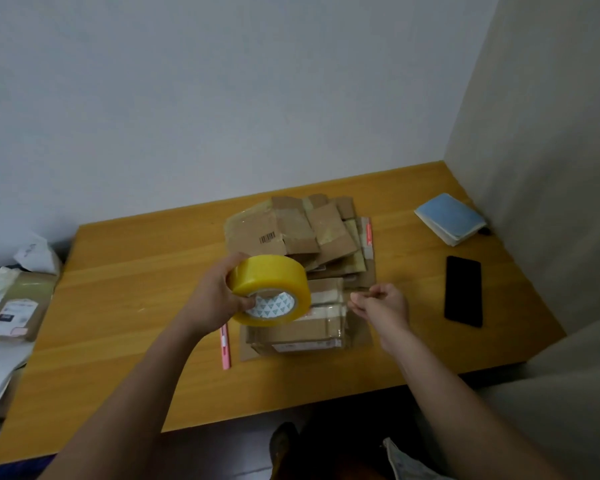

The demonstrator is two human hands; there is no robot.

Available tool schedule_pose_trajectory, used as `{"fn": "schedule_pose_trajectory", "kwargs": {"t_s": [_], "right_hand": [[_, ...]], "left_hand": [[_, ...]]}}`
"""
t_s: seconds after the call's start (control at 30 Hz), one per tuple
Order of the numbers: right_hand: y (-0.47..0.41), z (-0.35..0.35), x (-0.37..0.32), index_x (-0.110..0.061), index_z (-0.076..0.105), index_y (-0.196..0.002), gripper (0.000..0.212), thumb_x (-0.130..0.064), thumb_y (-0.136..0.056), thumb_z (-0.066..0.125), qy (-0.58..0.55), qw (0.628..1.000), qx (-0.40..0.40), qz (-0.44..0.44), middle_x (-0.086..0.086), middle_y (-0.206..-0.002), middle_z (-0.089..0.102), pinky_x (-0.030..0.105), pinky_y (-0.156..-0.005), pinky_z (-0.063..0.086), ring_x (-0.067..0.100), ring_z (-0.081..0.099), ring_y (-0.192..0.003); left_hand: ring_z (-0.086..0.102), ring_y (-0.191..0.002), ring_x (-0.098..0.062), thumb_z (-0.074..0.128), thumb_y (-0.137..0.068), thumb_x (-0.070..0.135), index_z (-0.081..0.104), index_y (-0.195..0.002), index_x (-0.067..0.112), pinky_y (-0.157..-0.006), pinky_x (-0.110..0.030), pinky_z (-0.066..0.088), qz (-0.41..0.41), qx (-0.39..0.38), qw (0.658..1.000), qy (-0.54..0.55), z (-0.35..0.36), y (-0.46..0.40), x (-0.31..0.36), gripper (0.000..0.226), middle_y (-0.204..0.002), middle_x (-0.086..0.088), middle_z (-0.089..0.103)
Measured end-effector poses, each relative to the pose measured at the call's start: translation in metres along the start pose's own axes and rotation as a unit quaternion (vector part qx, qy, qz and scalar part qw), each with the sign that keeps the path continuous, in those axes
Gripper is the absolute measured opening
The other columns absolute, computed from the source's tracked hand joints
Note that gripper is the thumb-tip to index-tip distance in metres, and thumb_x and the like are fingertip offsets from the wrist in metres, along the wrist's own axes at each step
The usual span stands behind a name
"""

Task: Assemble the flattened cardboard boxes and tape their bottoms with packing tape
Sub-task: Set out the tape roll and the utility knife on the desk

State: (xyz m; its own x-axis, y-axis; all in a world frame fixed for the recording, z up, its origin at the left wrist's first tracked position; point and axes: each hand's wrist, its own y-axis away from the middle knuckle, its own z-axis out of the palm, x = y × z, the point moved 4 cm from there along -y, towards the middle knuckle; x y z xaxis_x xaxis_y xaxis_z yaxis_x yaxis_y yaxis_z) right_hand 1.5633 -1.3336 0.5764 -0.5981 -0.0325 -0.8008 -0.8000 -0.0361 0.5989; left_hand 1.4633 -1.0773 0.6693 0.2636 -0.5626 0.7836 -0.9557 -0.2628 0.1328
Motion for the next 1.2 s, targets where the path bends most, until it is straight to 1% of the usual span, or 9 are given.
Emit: {"fn": "schedule_pose_trajectory", "kwargs": {"t_s": [0.13, 0.3, 0.47, 0.57, 0.73, 0.83, 0.93, 1.07, 1.2], "right_hand": [[-0.004, -0.002, 0.01, -0.013, 0.053, -0.087, 0.019, -0.004, -0.087, 0.07, 0.0, 0.999, 0.019, -0.037, 0.005, -0.087, 0.064, 0.031, -0.08, 0.056, 0.019, 0.068, -0.081], [-0.01, -0.002, 0.023, -0.013, 0.053, -0.086, 0.018, -0.006, -0.087, 0.07, 0.007, 0.999, 0.038, -0.031, 0.006, -0.086, 0.063, 0.035, -0.079, 0.057, 0.017, 0.065, -0.076], [-0.013, -0.001, 0.034, -0.013, 0.052, -0.088, 0.017, -0.003, -0.09, 0.066, -0.002, 0.999, 0.042, -0.016, 0.007, -0.087, 0.059, 0.037, -0.077, 0.057, 0.017, 0.062, -0.073], [-0.015, -0.001, 0.039, -0.012, 0.053, -0.09, 0.017, -0.003, -0.089, 0.067, -0.009, 0.999, 0.043, -0.013, 0.008, -0.09, 0.061, 0.031, -0.072, 0.058, 0.017, 0.064, -0.074], [-0.019, 0.0, 0.046, -0.011, 0.054, -0.09, 0.018, -0.005, -0.086, 0.071, -0.013, 0.999, 0.05, -0.014, 0.009, -0.092, 0.064, 0.032, -0.074, 0.058, 0.02, 0.066, -0.078], [-0.02, 0.0, 0.05, -0.012, 0.054, -0.088, 0.019, -0.004, -0.086, 0.071, -0.017, 0.998, 0.053, -0.02, 0.01, -0.092, 0.064, 0.031, -0.071, 0.057, 0.02, 0.066, -0.079], [-0.021, -0.002, 0.051, -0.013, 0.054, -0.086, 0.018, -0.004, -0.086, 0.07, 0.002, 0.997, 0.061, -0.048, 0.01, -0.091, 0.064, 0.038, -0.076, 0.058, 0.024, 0.066, -0.081], [-0.018, 0.0, 0.046, -0.015, 0.047, -0.084, 0.019, -0.005, -0.092, 0.062, 0.067, 0.991, 0.065, -0.091, 0.006, -0.092, 0.057, 0.045, -0.077, 0.06, 0.024, 0.066, -0.083], [-0.014, 0.005, 0.042, -0.01, 0.041, -0.086, 0.018, -0.001, -0.098, 0.051, 0.059, 0.992, 0.055, -0.095, 0.005, -0.091, 0.051, 0.03, -0.067, 0.06, 0.017, 0.063, -0.074]], "left_hand": [[0.058, -0.094, -0.021, 0.076, -0.07, -0.003, 0.054, -0.112, 0.024, -0.071, -0.039, 0.051, 0.017, -0.003, 1.0, 0.0, 0.006, -0.005, -0.003, 0.055, -0.103, -0.001, 0.058], [0.058, -0.094, -0.017, 0.073, -0.064, 0.016, 0.054, -0.112, 0.026, -0.071, -0.034, 0.049, 0.014, -0.025, 1.0, -0.006, 0.016, -0.01, -0.009, 0.053, -0.105, 0.0, 0.059], [0.059, -0.093, -0.017, 0.084, -0.071, 0.014, 0.05, -0.113, 0.031, -0.071, -0.035, 0.053, -0.003, -0.019, 1.0, 0.004, 0.029, -0.004, -0.029, 0.056, -0.107, 0.0, 0.058], [0.058, -0.091, -0.016, 0.086, -0.07, 0.017, 0.049, -0.11, 0.026, -0.069, -0.033, 0.053, -0.026, -0.014, 0.999, 0.025, 0.028, 0.001, -0.036, 0.055, -0.105, 0.0, 0.057], [0.063, -0.093, -0.007, 0.082, -0.072, 0.003, 0.045, -0.117, 0.03, -0.069, -0.022, 0.055, -0.059, -0.078, 0.991, 0.093, 0.03, 0.007, -0.046, 0.064, -0.111, -0.001, 0.058], [0.063, -0.103, -0.017, 0.078, -0.073, -0.005, 0.045, -0.122, 0.028, -0.074, -0.026, 0.057, -0.097, -0.107, 0.982, 0.119, 0.035, 0.008, -0.06, 0.067, -0.115, -0.004, 0.059], [0.063, -0.106, -0.018, 0.078, -0.074, -0.002, 0.048, -0.127, 0.024, -0.079, -0.026, 0.056, -0.102, -0.109, 0.981, 0.121, 0.038, 0.005, -0.069, 0.067, -0.116, -0.002, 0.063], [0.063, -0.109, -0.014, 0.078, -0.076, 0.0, 0.046, -0.135, 0.019, -0.088, -0.033, 0.055, -0.062, -0.135, 0.981, 0.122, 0.036, -0.003, -0.066, 0.07, -0.122, -0.001, 0.062], [0.064, -0.109, -0.015, 0.076, -0.078, 0.003, 0.045, -0.13, 0.022, -0.088, -0.034, 0.056, -0.041, -0.158, 0.978, 0.133, 0.035, -0.006, -0.056, 0.064, -0.12, -0.004, 0.063]]}}
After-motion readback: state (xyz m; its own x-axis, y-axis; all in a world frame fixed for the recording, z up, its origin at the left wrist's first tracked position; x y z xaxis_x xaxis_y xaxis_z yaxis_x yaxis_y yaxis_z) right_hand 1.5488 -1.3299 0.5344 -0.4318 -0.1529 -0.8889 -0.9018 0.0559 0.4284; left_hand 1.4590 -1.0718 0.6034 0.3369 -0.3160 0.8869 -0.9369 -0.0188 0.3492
